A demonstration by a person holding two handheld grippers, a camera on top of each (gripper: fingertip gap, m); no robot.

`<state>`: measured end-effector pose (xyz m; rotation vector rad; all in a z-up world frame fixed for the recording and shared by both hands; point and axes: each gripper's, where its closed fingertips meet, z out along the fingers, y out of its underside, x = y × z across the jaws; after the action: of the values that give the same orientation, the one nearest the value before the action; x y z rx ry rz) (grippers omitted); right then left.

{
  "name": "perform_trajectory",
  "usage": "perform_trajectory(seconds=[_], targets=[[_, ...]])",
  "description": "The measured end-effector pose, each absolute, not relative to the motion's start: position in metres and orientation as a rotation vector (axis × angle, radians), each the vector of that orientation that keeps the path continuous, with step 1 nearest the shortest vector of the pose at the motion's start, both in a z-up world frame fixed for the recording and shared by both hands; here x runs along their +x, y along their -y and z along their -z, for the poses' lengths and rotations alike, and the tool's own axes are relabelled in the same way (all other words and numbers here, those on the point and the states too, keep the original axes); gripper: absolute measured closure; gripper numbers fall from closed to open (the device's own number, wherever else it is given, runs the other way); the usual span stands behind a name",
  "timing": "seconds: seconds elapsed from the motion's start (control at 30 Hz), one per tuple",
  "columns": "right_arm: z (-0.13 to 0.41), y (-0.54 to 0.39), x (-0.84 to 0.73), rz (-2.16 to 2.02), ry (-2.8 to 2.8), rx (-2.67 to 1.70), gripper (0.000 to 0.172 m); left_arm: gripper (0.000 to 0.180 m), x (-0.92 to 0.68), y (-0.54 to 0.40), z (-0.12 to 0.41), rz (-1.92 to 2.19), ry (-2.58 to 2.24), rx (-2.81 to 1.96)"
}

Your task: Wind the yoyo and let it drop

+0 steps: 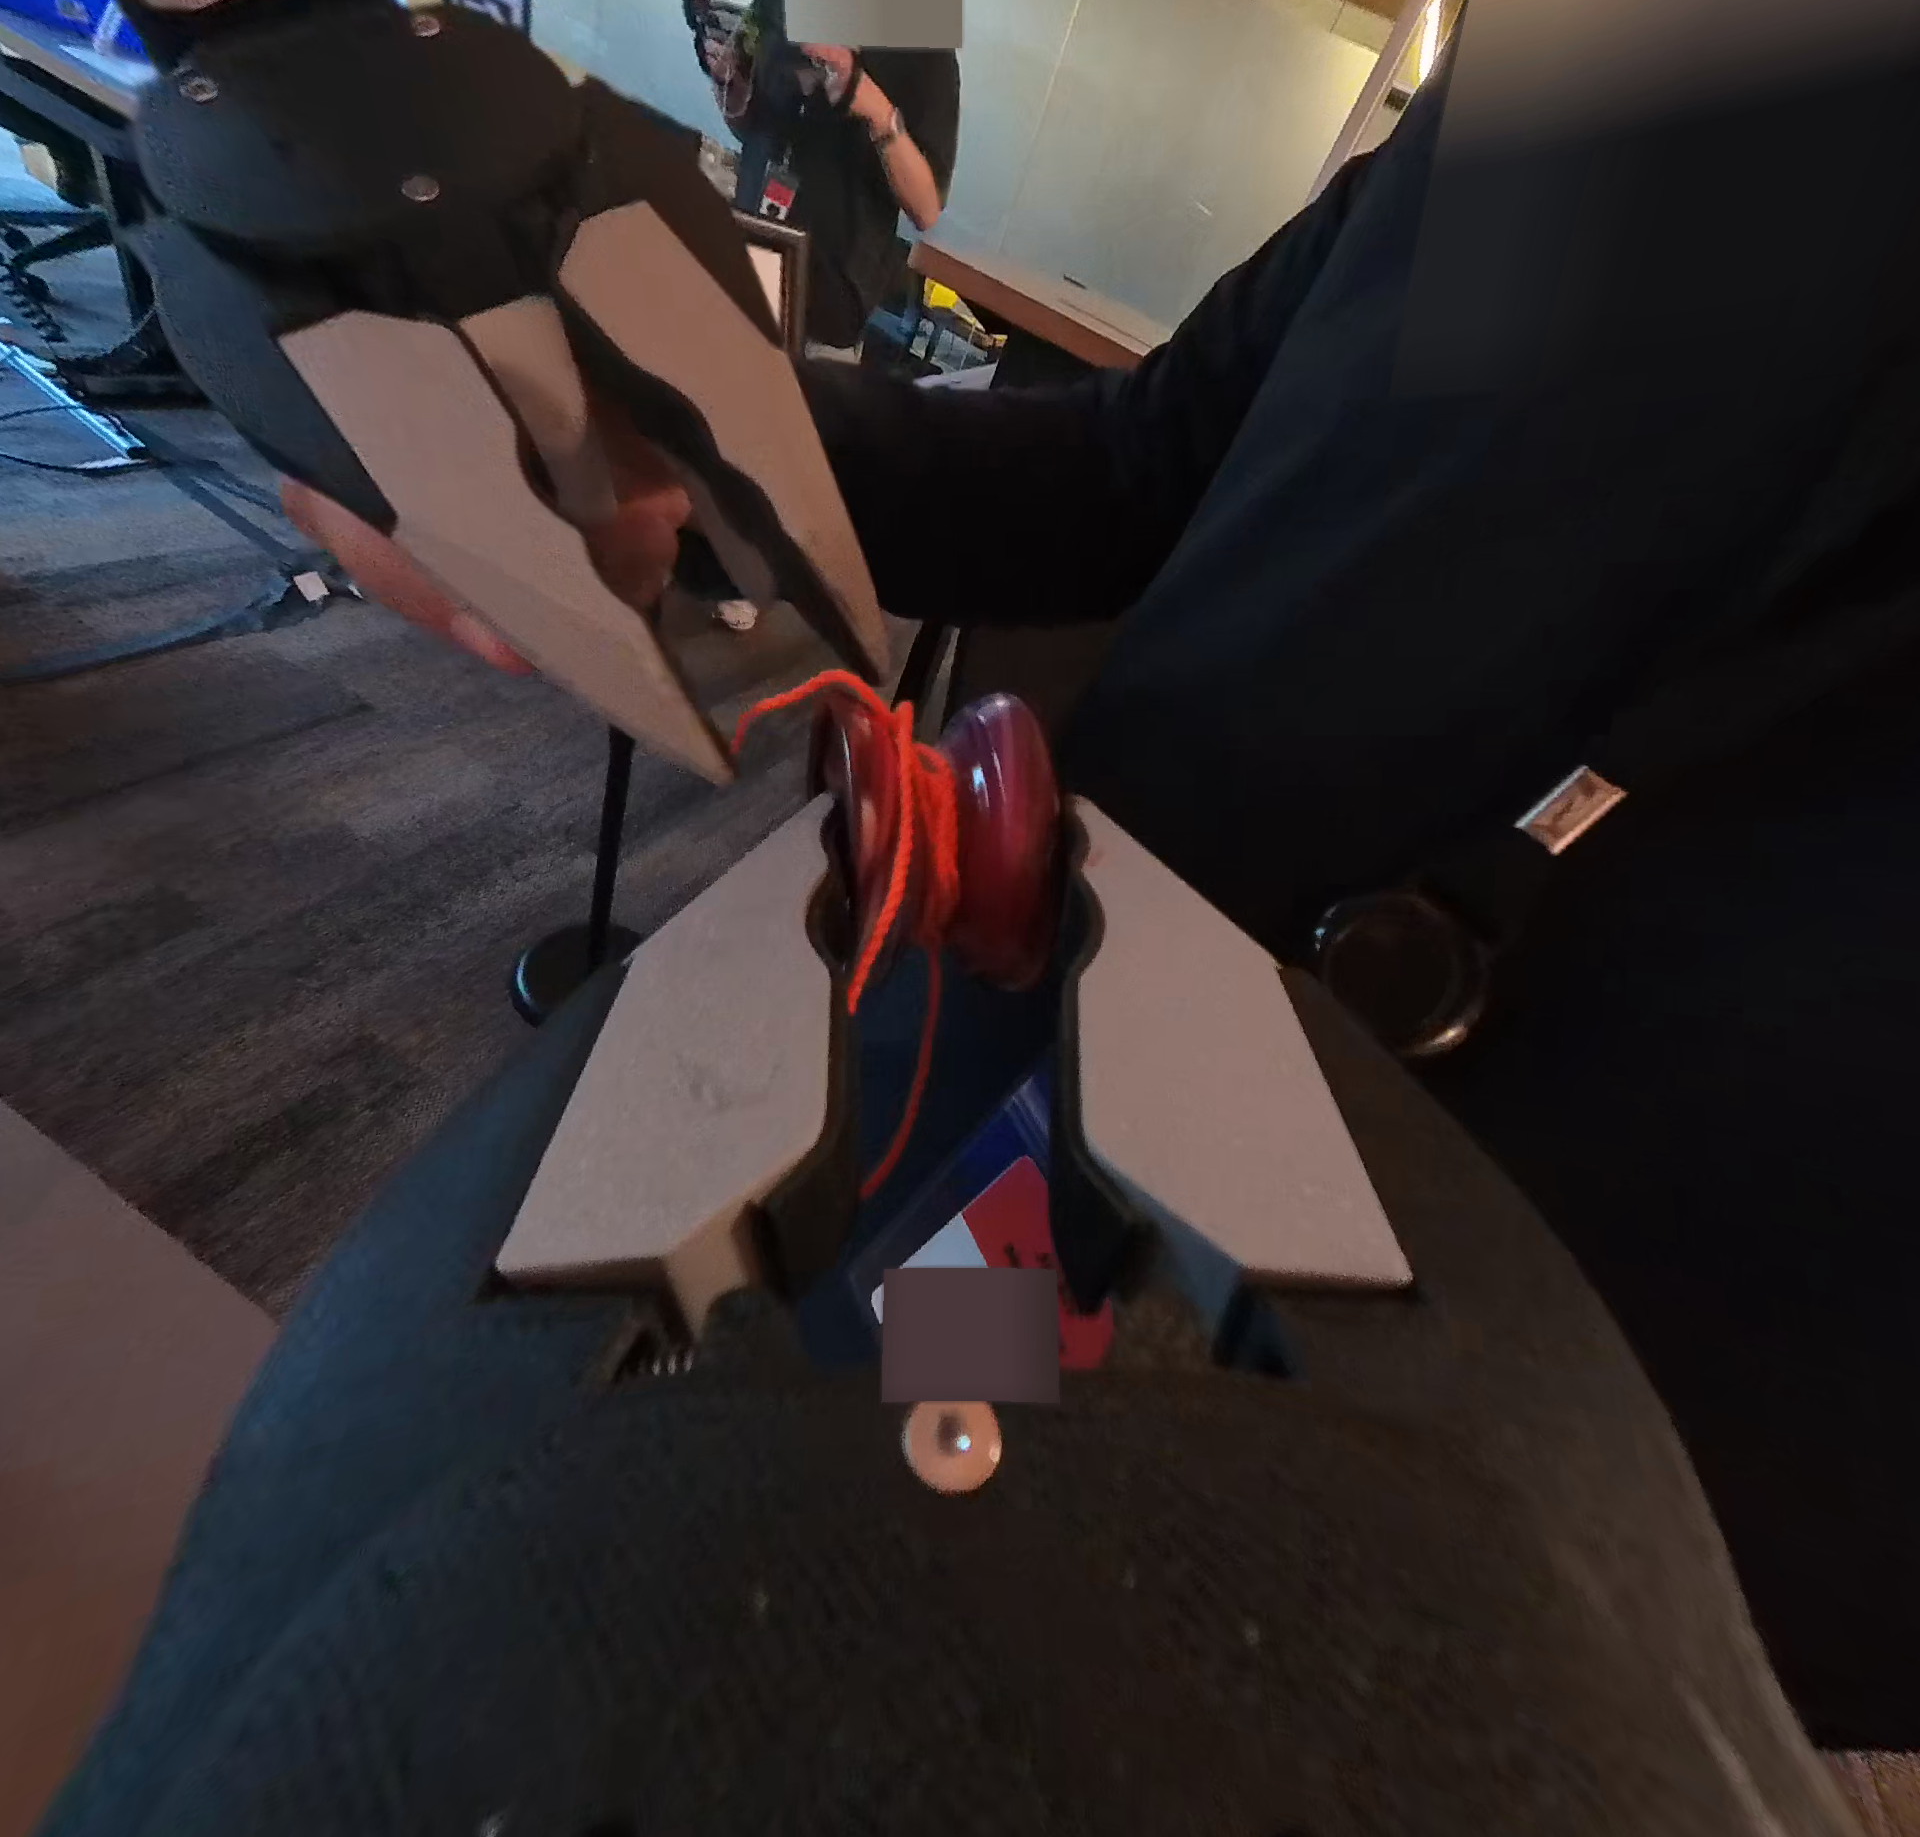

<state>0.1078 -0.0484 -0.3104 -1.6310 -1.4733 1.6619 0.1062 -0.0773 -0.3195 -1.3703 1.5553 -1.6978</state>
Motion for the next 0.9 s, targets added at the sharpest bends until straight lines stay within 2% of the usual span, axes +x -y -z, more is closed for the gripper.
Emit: perform_trajectory(seconds=[0.1, 0.53, 0.67, 0.9], targets=[[0.309, 0.053, 0.107, -1.694, 1.507, -1.583, 0.170, 0.145, 0.106, 0.076, 0.322, 1.685, -1.549, -1.392], [0.311, 0.041, 0.114, -1.461, 1.521, -1.639, 0.172, 0.144, 0.105, 0.073, 0.335, 1.588, -1.568, -1.482], [0.297, 0.031, 0.114, -1.408, 1.440, -1.613, 0.172, 0.144, 0.109, 0.064, 0.347, 1.524, -1.544, -1.576], [0.287, 0.009, 0.109, -1.101, 1.405, -1.665, 0.172, 0.144, 0.114, 0.044, 0.356, 1.381, -1.511, -1.697]])
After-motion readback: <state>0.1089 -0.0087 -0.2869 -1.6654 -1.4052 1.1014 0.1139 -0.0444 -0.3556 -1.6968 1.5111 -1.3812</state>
